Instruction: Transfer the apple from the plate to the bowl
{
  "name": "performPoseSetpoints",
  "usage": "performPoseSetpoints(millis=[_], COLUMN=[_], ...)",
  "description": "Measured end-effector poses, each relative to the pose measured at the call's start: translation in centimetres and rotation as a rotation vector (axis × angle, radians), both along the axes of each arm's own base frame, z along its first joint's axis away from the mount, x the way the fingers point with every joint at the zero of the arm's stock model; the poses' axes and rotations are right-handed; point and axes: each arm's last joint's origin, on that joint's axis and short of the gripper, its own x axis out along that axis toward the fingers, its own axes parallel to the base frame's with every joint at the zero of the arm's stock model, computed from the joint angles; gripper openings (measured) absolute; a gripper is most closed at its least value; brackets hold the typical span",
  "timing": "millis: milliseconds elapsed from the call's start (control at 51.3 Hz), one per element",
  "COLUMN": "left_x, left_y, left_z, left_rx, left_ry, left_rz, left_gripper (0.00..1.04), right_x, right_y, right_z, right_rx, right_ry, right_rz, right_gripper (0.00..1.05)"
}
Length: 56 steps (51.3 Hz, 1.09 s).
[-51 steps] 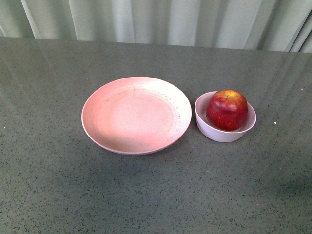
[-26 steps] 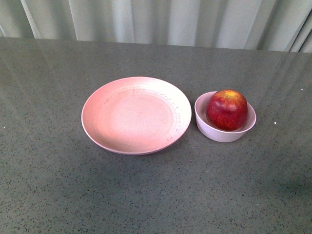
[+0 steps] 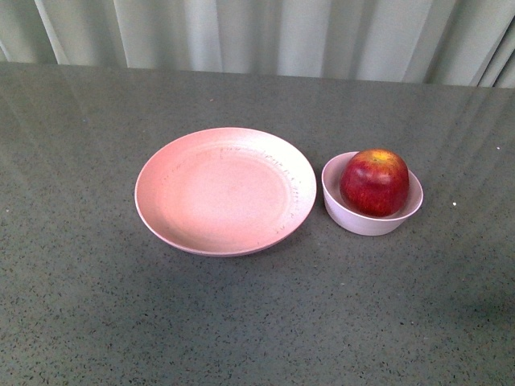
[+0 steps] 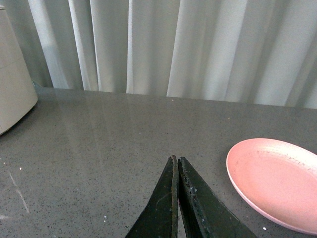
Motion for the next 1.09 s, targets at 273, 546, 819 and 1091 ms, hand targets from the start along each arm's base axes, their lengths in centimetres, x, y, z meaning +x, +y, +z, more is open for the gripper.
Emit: performPoseSetpoints(millis=[273,546,819,1091], left_x=[-0.9,-0.9,-0.9,-0.9], left_y=[0.01,0.01,0.01,0.01], left_z=[-0.34,-0.34,-0.33,-0.33], left_rx=[0.0,0.0,0.0,0.002], left_ry=[0.014,0.014,0.014,0.014], left_rz=[0.001,0.001,0.001,0.001], left_gripper=[0.02,0.02,0.62,0.96], right_x=[0.0,0.0,0.0,0.0], right_y=[0.0,0.0,0.0,0.0], right_z=[0.0,0.0,0.0,0.0], right_rx=[0.0,0.0,0.0,0.0], right_ry=[0.0,0.0,0.0,0.0], right_rz=[0.001,0.0,0.0,0.0], right_gripper=[0.96,0.96,0.96,0.96])
